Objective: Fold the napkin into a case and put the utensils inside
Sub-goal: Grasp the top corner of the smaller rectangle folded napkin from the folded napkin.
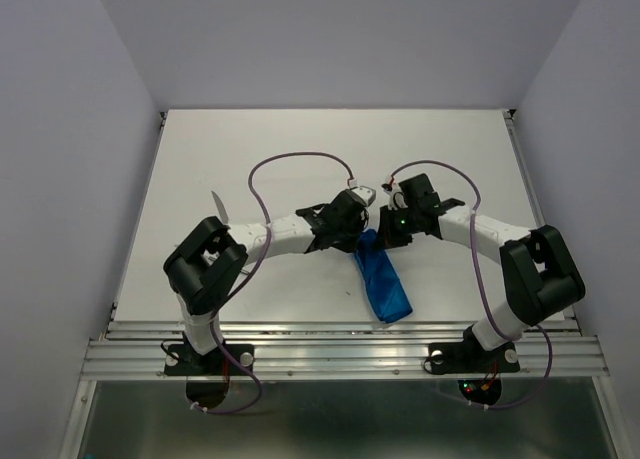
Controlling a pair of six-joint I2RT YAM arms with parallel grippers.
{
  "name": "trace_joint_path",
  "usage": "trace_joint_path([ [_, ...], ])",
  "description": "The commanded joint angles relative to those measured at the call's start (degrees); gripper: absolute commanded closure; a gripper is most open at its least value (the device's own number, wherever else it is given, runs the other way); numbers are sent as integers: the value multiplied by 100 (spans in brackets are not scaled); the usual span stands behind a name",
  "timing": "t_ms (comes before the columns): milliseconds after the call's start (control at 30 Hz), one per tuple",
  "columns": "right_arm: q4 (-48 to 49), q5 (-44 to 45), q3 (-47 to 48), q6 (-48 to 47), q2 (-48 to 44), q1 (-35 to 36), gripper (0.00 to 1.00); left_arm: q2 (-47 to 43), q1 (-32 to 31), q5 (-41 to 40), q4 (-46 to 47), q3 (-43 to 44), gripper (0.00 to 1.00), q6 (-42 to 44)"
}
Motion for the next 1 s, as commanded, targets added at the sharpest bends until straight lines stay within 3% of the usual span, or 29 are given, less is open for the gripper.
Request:
trace_joint_path([
  [0,-211,76,254,-167,-121,-28,99,-393,57,376,286,-76,100,-156],
  [967,-536,1236,1054,184,1110,798,99,-551,373,1088,954,-586,100,-463],
])
